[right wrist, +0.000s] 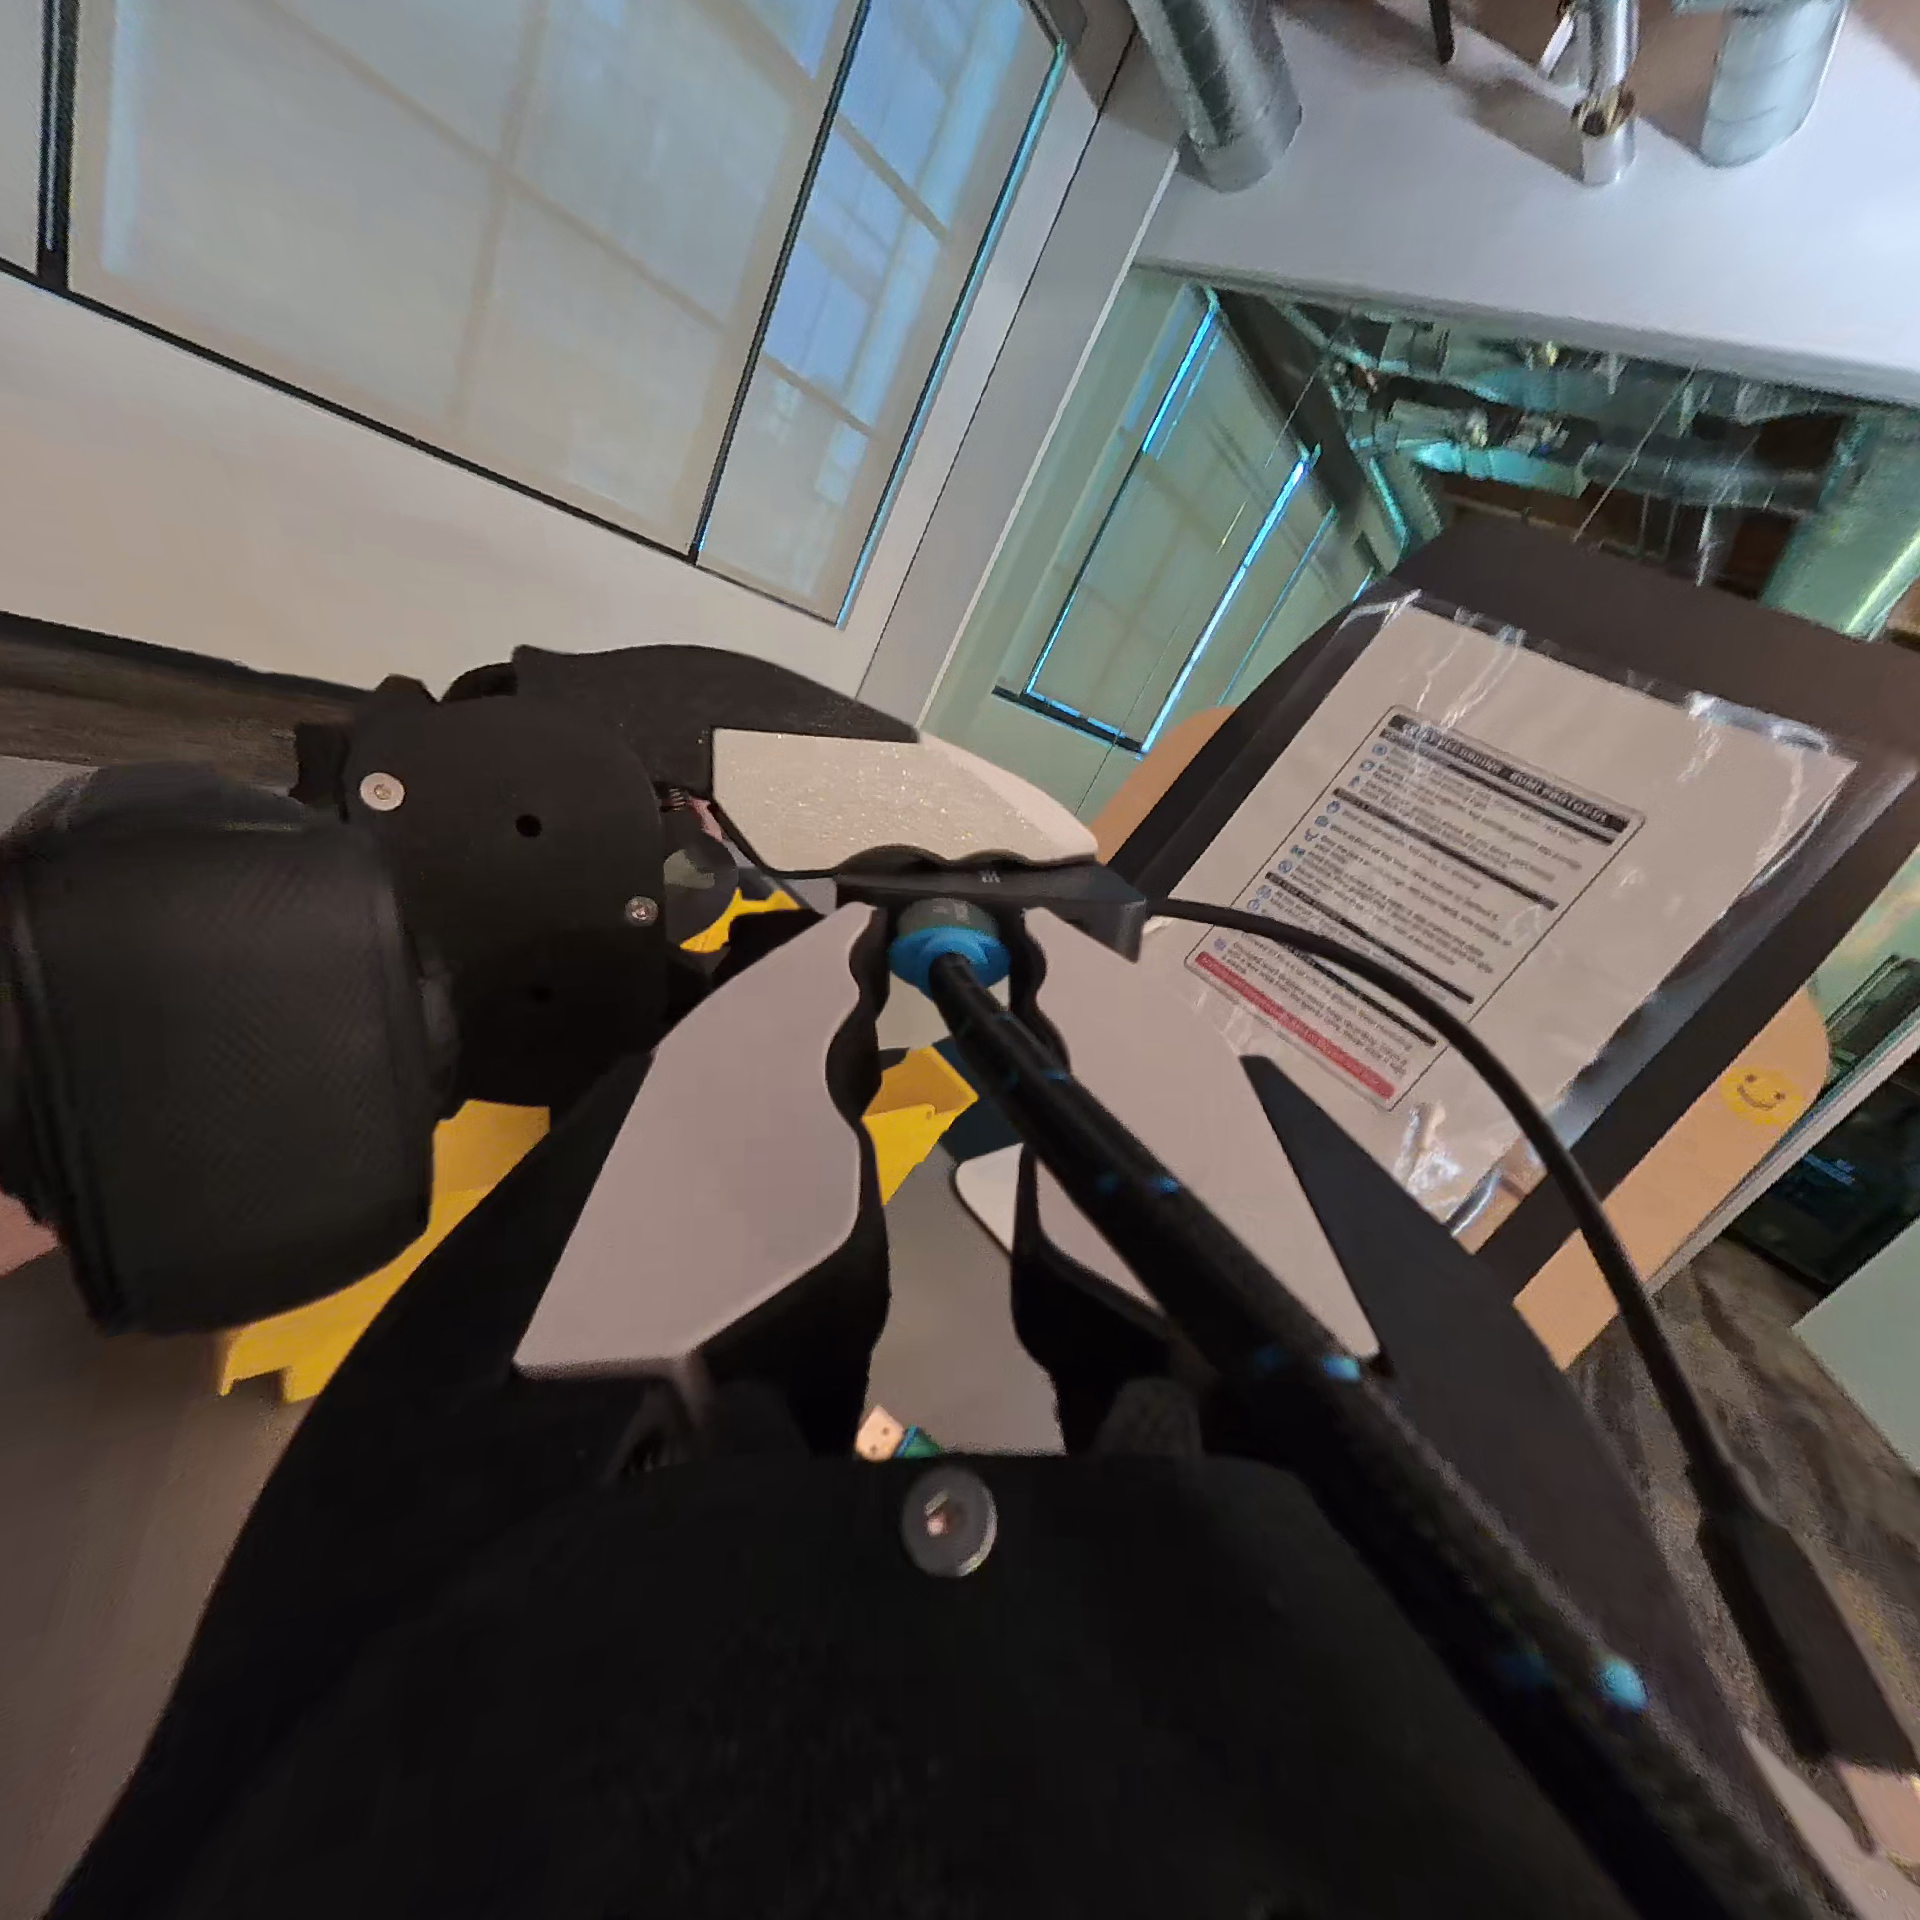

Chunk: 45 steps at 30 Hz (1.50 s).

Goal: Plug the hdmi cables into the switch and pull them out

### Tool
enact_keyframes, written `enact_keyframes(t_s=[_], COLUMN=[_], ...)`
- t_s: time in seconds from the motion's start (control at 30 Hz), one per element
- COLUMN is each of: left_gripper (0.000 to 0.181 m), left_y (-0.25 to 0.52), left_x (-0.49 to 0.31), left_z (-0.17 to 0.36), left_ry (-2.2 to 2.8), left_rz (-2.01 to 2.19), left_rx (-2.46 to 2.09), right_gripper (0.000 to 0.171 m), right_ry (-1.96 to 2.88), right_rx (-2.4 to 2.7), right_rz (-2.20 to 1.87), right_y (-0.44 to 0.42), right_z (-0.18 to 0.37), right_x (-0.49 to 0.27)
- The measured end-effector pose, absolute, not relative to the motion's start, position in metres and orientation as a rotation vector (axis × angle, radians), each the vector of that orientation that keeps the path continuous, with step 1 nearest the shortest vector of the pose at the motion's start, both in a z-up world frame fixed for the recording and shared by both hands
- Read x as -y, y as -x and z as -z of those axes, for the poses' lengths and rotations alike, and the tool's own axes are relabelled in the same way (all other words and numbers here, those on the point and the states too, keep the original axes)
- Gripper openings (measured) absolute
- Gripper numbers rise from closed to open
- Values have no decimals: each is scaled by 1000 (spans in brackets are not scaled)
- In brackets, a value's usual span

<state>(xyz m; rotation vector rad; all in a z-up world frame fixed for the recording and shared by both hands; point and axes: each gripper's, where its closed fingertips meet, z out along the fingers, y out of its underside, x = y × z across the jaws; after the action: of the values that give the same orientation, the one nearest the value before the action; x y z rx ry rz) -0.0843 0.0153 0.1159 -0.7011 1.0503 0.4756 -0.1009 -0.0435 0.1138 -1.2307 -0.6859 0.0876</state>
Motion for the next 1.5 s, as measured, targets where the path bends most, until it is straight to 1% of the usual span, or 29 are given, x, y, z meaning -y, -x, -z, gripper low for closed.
enact_keyframes(t_s=[0.33,0.63,0.77,0.83,0.87,0.93,1.0,1.1,1.17,1.23,1.27,1.3,1.37,1.5], left_gripper=[15,15,14,14,15,14,14,14,14,14,14,14,14,14], left_y=[76,77,80,113,136,155,155,133,122,117,116,113,111,109], left_x=[-27,-21,-16,-64,-85,-74,-45,-14,-7,-10,-12,-14,-18,-24], left_z=[-100,-105,-114,-101,-97,-121,-150,-159,-153,-146,-142,-137,-132,-125], left_ry=[754,736,711,969,1067,948,830,717,700,731,751,767,799,833], left_rz=[-441,-419,-411,-565,-570,-404,-327,-325,-345,-355,-356,-349,-364,-363], left_rx=[-1082,-1070,-1045,-1024,-993,-924,-867,-925,-989,-1030,-1046,-1073,-1099,-1128], right_gripper=[22,22,22,22,22,22,22,22,22,22,22,22,22,23], right_ry=[1338,1360,1389,1320,1300,1245,1275,1392,1500,1501,1579,1713,1830,2058], right_rx=[660,710,727,728,716,689,691,726,787,727,731,749,720,623], right_rz=[-172,-65,-163,-273,-281,-144,-115,-222,-274,-265,-313,-419,-609,-686], right_y=[90,92,91,92,86,68,60,55,47,21,9,-2,-23,-69], right_z=[-101,-105,-110,-129,-142,-164,-166,-152,-138,-146,-139,-123,-106,-57], right_x=[32,37,44,62,73,84,83,73,71,71,73,80,91,80])
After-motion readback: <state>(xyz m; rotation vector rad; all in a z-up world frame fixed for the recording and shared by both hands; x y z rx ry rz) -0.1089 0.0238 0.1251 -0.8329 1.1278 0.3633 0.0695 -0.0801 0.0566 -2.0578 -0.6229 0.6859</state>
